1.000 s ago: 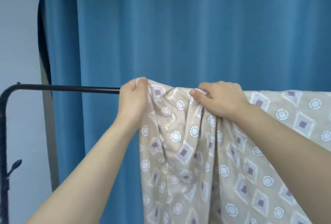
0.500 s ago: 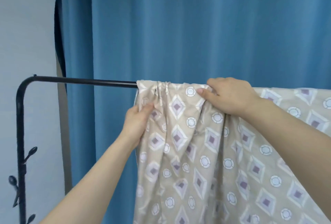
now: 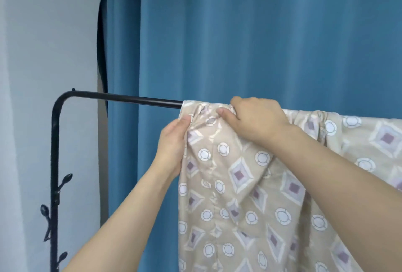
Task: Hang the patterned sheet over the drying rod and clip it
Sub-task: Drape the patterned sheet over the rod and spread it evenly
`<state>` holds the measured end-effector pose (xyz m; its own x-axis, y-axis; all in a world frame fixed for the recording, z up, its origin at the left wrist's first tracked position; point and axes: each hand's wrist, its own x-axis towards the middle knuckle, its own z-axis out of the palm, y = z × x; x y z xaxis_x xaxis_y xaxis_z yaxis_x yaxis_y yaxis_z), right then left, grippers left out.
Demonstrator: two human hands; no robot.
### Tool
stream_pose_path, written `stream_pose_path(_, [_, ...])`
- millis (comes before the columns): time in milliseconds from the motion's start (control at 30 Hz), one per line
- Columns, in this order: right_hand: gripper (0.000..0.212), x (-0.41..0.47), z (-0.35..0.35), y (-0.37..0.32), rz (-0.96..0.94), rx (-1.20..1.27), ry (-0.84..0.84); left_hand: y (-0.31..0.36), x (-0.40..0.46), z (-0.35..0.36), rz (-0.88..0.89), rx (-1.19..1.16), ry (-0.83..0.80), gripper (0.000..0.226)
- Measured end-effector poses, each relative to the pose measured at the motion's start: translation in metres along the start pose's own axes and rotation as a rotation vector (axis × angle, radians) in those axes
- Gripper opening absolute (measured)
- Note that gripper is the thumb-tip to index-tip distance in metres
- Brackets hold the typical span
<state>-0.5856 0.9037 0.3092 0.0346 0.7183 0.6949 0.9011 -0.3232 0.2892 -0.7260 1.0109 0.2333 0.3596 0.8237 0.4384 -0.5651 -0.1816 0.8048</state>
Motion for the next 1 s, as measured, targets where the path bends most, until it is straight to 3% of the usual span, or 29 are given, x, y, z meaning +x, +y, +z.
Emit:
stream_pose_path(133, [0.056, 0.006, -0.005, -0.003, 0.098, -0.008, -0.073, 0.029, 0.029, -0.045, 0.139, -0.062, 0.287, 0.021])
stream_pose_path(200, [0.055, 0.015, -0.009, -0.012, 0.086, 0.024, -0.112, 0.036, 0.039, -0.058, 0.171, 0.007, 0.258, 0.023])
stream_pose_path(400, [0.039, 0.057, -0.004, -0.051, 0.030, 0.215, -0.151, 0.033, 0.040, -0.080, 0.034, 0.364, -0.112, 0.027])
stream_pose_path(533, [0.039, 0.076, -0.003, -0.075, 0.060, 0.180, -0.062, 0.041, 0.050, -0.105, 0.067, 0.200, 0.067, 0.034])
stream_pose_path(667, [0.029, 0.103, -0.005, -0.116, 0.015, 0.171, 0.003, 0.053, 0.069, -0.129, 0.104, 0.129, 0.203, 0.027])
stream_pose_path(1000, [0.028, 0.155, 0.023, -0.193, -0.041, 0.197, -0.026, 0.063, 0.110, -0.202, 0.126, 0.158, 0.299, 0.023])
